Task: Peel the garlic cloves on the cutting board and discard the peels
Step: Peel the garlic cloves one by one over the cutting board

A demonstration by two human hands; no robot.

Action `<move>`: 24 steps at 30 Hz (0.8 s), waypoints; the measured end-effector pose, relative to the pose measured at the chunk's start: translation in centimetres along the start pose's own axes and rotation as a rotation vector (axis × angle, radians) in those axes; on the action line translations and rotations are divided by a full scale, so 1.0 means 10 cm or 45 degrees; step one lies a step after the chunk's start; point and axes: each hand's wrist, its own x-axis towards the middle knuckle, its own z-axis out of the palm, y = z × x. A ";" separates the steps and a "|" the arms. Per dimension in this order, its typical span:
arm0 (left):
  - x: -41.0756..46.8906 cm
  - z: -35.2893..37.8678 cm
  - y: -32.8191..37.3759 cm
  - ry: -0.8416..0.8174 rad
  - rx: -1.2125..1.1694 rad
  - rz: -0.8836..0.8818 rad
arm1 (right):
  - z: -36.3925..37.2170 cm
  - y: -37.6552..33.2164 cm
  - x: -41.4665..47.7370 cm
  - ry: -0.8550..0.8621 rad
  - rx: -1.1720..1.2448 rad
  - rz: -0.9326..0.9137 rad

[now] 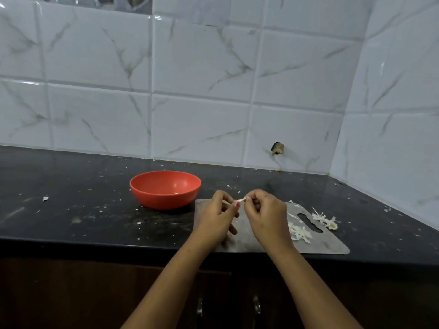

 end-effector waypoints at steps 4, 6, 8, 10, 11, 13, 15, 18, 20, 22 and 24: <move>0.04 0.00 -0.11 0.153 0.108 0.141 | 0.00 0.01 0.00 -0.086 0.111 0.025; 0.05 -0.01 -0.14 0.196 0.143 0.195 | 0.00 0.03 -0.01 -0.100 0.127 0.029; 0.05 0.00 -0.16 0.180 0.211 0.242 | 0.00 0.06 -0.01 -0.090 0.117 0.031; 0.06 0.03 -0.18 0.168 0.300 0.297 | 0.00 0.10 -0.02 -0.096 0.108 0.028; 0.06 0.04 -0.19 0.173 0.335 0.314 | 0.01 0.11 -0.02 -0.107 0.103 0.027; 0.07 0.04 -0.20 0.201 0.373 0.328 | 0.02 0.13 -0.04 -0.122 0.096 0.031; 0.08 0.03 -0.22 0.227 0.371 0.310 | 0.03 0.14 -0.04 -0.138 0.098 0.045; 0.09 0.01 -0.23 0.228 0.338 0.275 | 0.02 0.16 -0.04 -0.205 0.134 0.086; 0.09 0.01 -0.23 0.223 0.335 0.271 | 0.00 0.16 -0.05 -0.262 0.168 0.096; 0.08 0.01 -0.24 0.227 0.348 0.271 | 0.00 0.16 -0.04 -0.303 0.139 0.047; 0.08 0.01 -0.24 0.232 0.372 0.268 | 0.01 0.18 -0.04 -0.303 0.038 0.001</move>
